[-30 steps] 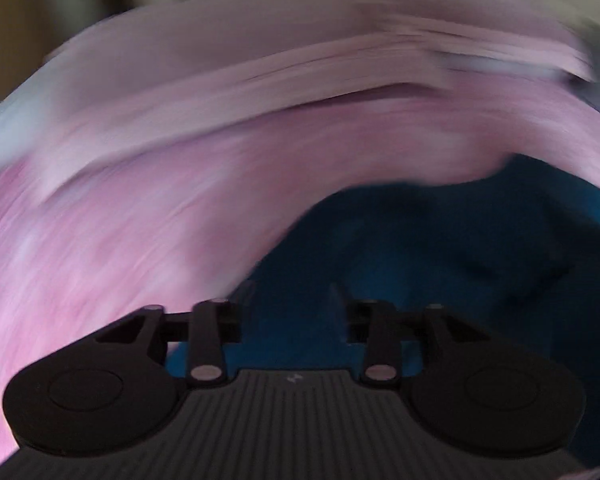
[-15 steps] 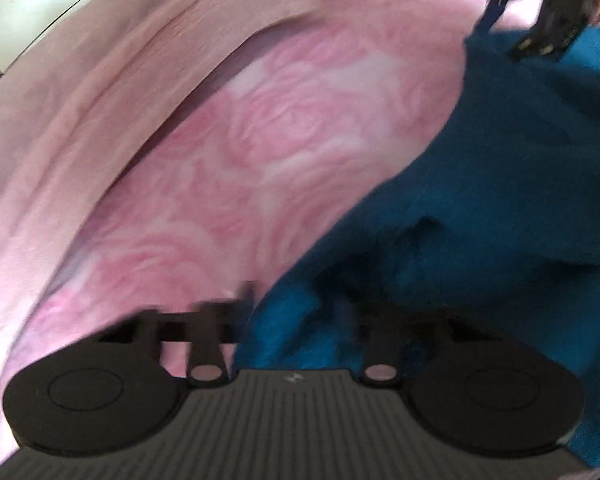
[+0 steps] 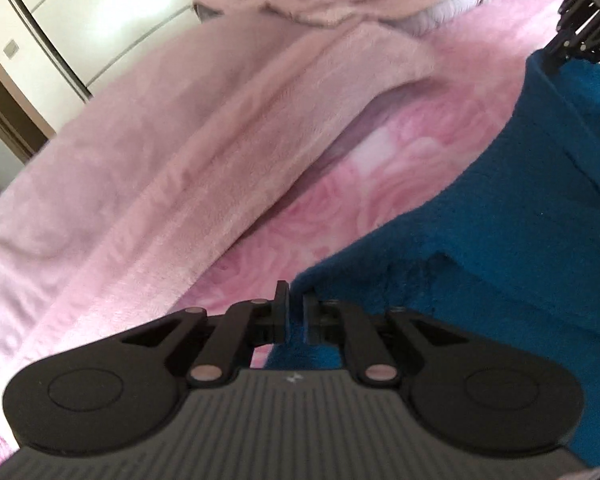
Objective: Fold clothes
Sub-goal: 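Regrasp the teal sweater edge with the left gripper while the right gripper grasps another edge, then lift the teal sweater by its hem with both grippers and shake it out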
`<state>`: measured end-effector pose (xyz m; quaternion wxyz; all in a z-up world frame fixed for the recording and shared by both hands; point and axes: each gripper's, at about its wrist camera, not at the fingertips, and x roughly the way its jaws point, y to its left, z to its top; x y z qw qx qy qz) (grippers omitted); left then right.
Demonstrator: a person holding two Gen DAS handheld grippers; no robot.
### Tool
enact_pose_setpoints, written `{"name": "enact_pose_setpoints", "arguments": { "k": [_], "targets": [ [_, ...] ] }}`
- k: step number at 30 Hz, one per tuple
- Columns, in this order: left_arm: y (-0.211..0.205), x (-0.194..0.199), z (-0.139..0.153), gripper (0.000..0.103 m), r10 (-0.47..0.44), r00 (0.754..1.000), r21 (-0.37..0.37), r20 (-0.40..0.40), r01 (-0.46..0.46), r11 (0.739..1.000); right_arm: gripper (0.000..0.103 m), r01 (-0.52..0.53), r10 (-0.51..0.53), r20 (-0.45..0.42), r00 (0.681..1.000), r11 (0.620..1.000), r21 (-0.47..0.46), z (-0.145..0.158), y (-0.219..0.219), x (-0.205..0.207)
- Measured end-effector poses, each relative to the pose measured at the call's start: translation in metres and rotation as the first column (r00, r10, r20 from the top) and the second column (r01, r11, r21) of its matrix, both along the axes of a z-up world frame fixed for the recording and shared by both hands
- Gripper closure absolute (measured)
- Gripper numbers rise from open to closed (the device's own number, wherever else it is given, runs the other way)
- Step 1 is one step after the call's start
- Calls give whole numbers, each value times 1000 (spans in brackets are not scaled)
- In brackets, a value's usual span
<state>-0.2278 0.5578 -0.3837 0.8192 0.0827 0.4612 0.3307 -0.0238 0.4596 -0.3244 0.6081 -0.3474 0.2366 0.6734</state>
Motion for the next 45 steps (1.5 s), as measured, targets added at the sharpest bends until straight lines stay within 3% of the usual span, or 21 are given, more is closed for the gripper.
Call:
{"name": "enact_pose_setpoints", "arguments": {
  "k": [3, 5, 6, 7, 9, 10, 12, 15, 18, 22, 23, 25, 26, 30, 33, 34, 35, 37, 41, 43, 45],
  "targets": [
    [2, 10, -28, 93, -6, 997, -6, -80, 5, 1000, 99, 27, -26, 49, 998, 1000, -13, -9, 5, 0],
    [-1, 8, -30, 88, 5, 998, 13, -69, -4, 1000, 92, 45, -43, 82, 996, 999, -21, -15, 8, -1],
    [0, 1, -22, 87, 42, 999, -17, -33, -43, 999, 84, 54, -52, 99, 994, 998, -25, -19, 10, -1],
    [1, -5, -14, 86, 80, 997, -48, 2, -80, 996, 60, 64, -60, 115, 992, 998, -29, -22, 12, -1],
    [3, -23, 8, 86, 176, 981, -153, 87, -161, 975, 53, 88, -83, 112, 990, 995, -45, -27, 12, -1],
    [2, -33, 19, 88, 224, 965, -234, 133, -189, 954, 53, 109, -106, 45, 993, 992, -70, -29, 7, -1],
    [0, -49, 34, 89, 314, 922, -445, 228, -188, 876, 53, 146, -157, -89, 984, 981, -124, -32, -4, 0],
    [-14, -53, 34, 88, 437, 851, -690, 290, -131, 712, 53, 184, -240, -279, 930, 959, -213, -38, -19, 0],
    [-32, -39, 13, 87, 497, 826, -785, 265, -115, 609, 53, 202, -328, -448, 832, 930, -307, -43, -35, 1],
    [-44, -24, -20, 87, 559, 803, -865, 206, -117, 488, 55, 191, -443, -626, 642, 883, -430, -50, -56, 2],
    [-44, -19, -25, 90, 563, 803, -870, 195, -124, 478, 74, 190, -465, -646, 605, 872, -451, -52, -58, 2],
    [-40, -11, -27, 99, 556, 808, -869, 196, -119, 479, 96, 174, -479, -645, 596, 860, -479, -56, -49, 0],
    [-34, -7, -23, 99, 547, 810, -859, 213, -111, 500, 98, 166, -477, -637, 605, 858, -486, -54, -44, -2],
    [3, 10, 17, 99, 480, 801, -738, 359, -71, 670, 99, 156, -341, -661, 668, 933, -324, -14, -12, 1],
    [39, 10, 58, 96, 485, 747, -620, 454, -126, 774, 98, 314, -286, -657, 697, 946, -78, 34, 14, 16],
    [48, 7, 69, 94, 491, 733, -585, 471, -157, 796, 90, 375, -322, -616, 719, 926, -46, 47, 21, 18],
    [52, 0, 78, 91, 494, 724, -562, 482, -178, 808, 71, 433, -359, -573, 736, 902, -10, 60, 27, 21],
    [52, -23, 90, 77, 511, 703, -540, 495, -211, 815, 34, 466, -372, -553, 745, 884, 33, 77, 25, 22],
    [35, -82, 79, 76, 584, 713, -561, 389, -319, 764, 33, 418, -357, -549, 756, 908, -15, 72, -14, 14],
    [13, -104, 62, 79, 598, 738, -604, 312, -332, 724, 33, 401, -394, -565, 725, 908, -118, 50, -36, 10],
    [-15, -118, 48, 87, 567, 785, -640, 248, -307, 704, 34, 364, -422, -599, 681, 904, -223, 25, -61, 6]
  ]
}}
